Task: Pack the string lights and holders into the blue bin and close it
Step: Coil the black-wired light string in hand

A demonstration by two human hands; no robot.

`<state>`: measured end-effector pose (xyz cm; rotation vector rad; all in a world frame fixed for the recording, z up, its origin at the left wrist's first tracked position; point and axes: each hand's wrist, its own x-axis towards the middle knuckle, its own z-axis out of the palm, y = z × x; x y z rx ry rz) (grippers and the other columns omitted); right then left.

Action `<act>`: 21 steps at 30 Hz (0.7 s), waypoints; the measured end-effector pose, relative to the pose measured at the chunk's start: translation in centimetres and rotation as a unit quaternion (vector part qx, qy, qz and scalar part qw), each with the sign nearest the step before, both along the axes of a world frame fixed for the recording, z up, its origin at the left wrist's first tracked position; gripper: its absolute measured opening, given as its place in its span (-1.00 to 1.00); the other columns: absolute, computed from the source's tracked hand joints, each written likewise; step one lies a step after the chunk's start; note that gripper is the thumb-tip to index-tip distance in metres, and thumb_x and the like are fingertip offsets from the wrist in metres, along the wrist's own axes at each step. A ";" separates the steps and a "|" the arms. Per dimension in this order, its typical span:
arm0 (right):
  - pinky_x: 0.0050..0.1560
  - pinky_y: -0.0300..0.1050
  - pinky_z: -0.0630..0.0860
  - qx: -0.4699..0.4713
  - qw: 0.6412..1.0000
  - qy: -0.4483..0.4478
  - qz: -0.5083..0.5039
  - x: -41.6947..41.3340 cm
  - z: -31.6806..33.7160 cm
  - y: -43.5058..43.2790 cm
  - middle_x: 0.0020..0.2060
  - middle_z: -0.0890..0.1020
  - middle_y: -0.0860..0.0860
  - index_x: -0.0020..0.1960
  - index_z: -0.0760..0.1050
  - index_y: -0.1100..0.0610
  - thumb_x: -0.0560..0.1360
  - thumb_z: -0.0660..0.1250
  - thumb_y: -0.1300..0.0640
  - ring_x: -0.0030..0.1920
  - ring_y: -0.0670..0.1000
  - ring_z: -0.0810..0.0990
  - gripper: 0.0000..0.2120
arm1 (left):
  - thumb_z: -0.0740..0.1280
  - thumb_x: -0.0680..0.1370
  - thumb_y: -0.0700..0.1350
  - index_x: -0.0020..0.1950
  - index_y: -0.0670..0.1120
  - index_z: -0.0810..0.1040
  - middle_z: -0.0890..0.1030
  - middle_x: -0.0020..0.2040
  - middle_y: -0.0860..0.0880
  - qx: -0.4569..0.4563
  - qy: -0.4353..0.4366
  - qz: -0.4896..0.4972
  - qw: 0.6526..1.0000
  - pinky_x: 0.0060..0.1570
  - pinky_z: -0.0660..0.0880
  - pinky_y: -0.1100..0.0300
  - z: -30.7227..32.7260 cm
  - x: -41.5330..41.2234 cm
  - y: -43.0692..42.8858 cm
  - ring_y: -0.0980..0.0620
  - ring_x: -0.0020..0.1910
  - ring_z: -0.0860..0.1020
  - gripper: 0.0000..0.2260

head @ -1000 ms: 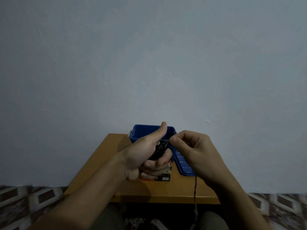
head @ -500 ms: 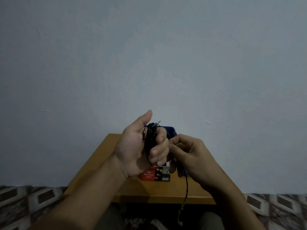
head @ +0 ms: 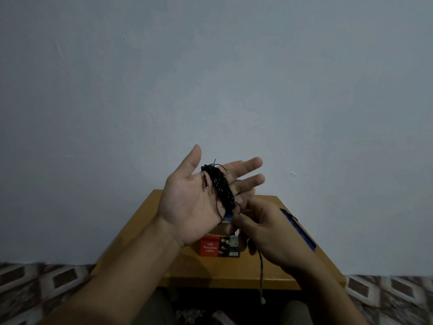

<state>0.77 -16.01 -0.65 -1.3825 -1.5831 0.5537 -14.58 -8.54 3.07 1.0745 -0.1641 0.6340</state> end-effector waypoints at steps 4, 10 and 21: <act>-0.39 -0.37 0.45 -0.016 1.000 -0.019 -0.001 0.1 -0.1 0.1 -0.14 0.70 0.04 -0.01 0.52 0.08 0.65 0.24 0.06 -0.37 -0.19 0.58 -0.86 | -0.06 0.62 0.33 0.53 -0.28 0.24 0.49 0.42 -0.21 -0.028 -0.012 0.031 0.999 0.44 0.30 -0.06 0.3 0.1 -0.3 -0.20 0.39 0.48 -0.24; -0.41 -0.43 0.41 -0.026 0.999 -0.035 -0.011 0.1 0.2 0.0 -0.28 0.65 -0.08 -0.03 0.56 0.07 0.64 0.26 0.05 -0.41 -0.29 0.54 -0.85 | -0.02 0.63 0.30 0.57 -0.23 0.17 0.55 0.38 -0.14 -0.051 -0.013 0.086 0.995 0.44 0.25 0.02 0.6 0.2 -0.5 -0.08 0.41 0.48 -0.28; -0.44 -0.42 0.37 -0.024 0.999 -0.027 -0.015 0.0 0.6 -0.4 -0.49 0.56 -0.22 -0.18 0.51 0.10 0.61 0.29 0.03 -0.47 -0.28 0.50 -0.77 | 0.01 0.60 0.33 0.64 -0.12 -0.02 0.40 0.51 -0.06 -0.043 0.046 0.180 0.982 0.17 0.38 0.18 0.5 0.5 -0.9 0.01 0.56 0.20 -0.24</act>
